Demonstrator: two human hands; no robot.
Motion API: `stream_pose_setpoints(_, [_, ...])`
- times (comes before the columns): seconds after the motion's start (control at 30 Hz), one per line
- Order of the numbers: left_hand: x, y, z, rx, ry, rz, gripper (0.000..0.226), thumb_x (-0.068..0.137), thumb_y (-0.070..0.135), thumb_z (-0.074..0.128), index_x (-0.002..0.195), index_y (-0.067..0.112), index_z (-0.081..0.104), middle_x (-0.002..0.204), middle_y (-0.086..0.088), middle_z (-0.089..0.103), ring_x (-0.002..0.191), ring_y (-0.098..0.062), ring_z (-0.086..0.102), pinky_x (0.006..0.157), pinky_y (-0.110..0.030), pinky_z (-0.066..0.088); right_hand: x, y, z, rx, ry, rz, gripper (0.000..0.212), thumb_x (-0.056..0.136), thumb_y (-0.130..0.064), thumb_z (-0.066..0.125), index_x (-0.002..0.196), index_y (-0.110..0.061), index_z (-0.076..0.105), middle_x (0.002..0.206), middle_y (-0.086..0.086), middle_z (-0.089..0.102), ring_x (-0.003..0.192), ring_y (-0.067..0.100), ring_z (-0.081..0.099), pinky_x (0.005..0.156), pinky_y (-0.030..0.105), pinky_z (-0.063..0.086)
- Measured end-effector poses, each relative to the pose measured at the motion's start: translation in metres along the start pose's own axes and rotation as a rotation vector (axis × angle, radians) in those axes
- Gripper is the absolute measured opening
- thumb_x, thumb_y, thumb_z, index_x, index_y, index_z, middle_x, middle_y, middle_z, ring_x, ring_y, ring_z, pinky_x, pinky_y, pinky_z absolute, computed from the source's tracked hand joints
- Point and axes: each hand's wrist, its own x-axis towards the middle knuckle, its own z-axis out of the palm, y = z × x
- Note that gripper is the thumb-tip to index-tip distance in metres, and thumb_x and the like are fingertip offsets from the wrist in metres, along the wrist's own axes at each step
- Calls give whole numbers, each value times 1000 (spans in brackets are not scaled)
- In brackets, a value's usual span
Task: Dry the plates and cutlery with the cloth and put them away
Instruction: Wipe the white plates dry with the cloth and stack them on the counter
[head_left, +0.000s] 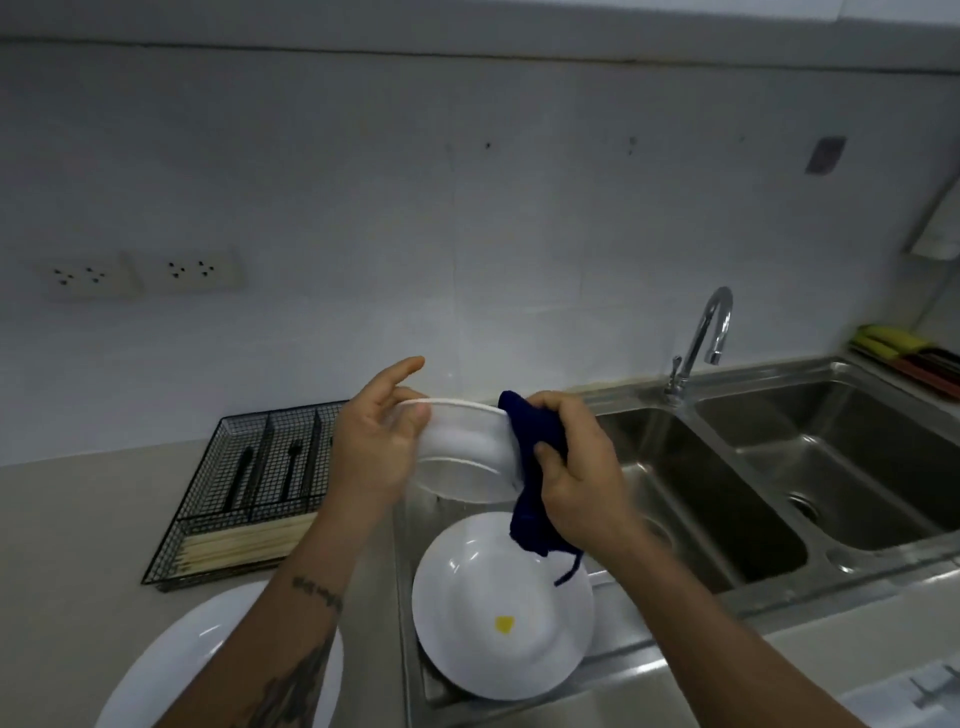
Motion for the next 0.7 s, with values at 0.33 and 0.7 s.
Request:
stream_pose_setpoints(0.33, [-21,-25,-22,-320,623,-442,59,83,-9,38,110,34,68,120,6,64,81,-14,61,73,-39,52,-29,-5,40,1,-316,-314,49,82,-2,45,129,-16,50,121,-3,50,109,16,46,94,33,42])
stream_pose_setpoints(0.7, [-103,-67,-130,-249,829,-511,53,87,-10,43,125,20,65,123,-4,66,102,-18,65,70,-22,51,-44,-6,77,-94,-561,-266,48,87,-5,50,133,-18,54,127,0,54,115,19,50,103,40,41])
